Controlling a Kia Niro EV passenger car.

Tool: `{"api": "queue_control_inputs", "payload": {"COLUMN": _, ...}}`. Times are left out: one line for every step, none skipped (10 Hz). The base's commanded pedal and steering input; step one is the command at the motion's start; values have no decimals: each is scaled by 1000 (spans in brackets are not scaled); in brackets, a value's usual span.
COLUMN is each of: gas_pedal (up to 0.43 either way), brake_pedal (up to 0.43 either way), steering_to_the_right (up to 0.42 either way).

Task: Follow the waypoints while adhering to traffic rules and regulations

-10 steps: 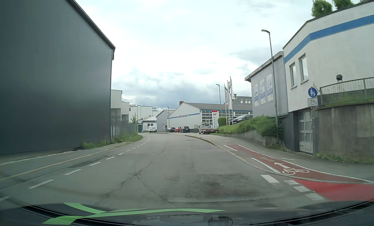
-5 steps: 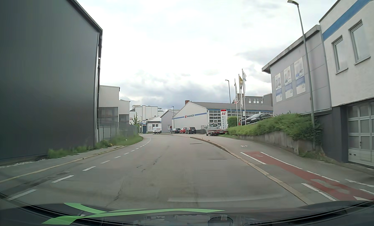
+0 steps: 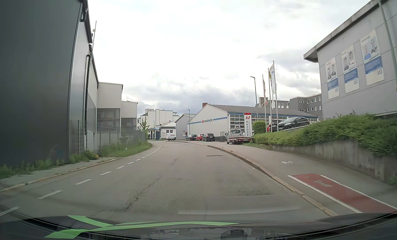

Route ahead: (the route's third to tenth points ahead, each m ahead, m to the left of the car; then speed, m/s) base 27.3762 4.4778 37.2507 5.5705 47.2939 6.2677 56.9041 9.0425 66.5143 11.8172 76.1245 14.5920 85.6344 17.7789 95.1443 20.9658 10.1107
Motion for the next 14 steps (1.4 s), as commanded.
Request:
{"api": "queue_control_inputs", "payload": {"gas_pedal": 110, "brake_pedal": 0, "steering_to_the_right": -24}}
{"api": "queue_control_inputs", "payload": {"gas_pedal": 110, "brake_pedal": 0, "steering_to_the_right": -24}}
{"api": "queue_control_inputs", "payload": {"gas_pedal": 110, "brake_pedal": 0, "steering_to_the_right": -24}}
{"api": "queue_control_inputs", "payload": {"gas_pedal": 118, "brake_pedal": 0, "steering_to_the_right": -24}}
{"api": "queue_control_inputs", "payload": {"gas_pedal": 118, "brake_pedal": 0, "steering_to_the_right": -24}}
{"api": "queue_control_inputs", "payload": {"gas_pedal": 118, "brake_pedal": 0, "steering_to_the_right": -23}}
{"api": "queue_control_inputs", "payload": {"gas_pedal": 130, "brake_pedal": 0, "steering_to_the_right": -19}}
{"api": "queue_control_inputs", "payload": {"gas_pedal": 130, "brake_pedal": 0, "steering_to_the_right": -18}}
{"api": "queue_control_inputs", "payload": {"gas_pedal": 118, "brake_pedal": 0, "steering_to_the_right": -18}}
{"api": "queue_control_inputs", "payload": {"gas_pedal": 118, "brake_pedal": 0, "steering_to_the_right": -17}}
{"api": "queue_control_inputs", "payload": {"gas_pedal": 118, "brake_pedal": 0, "steering_to_the_right": -17}}
{"api": "queue_control_inputs", "payload": {"gas_pedal": 118, "brake_pedal": 0, "steering_to_the_right": -17}}
{"api": "queue_control_inputs", "payload": {"gas_pedal": 118, "brake_pedal": 0, "steering_to_the_right": -17}}
{"api": "queue_control_inputs", "payload": {"gas_pedal": 118, "brake_pedal": 0, "steering_to_the_right": -17}}
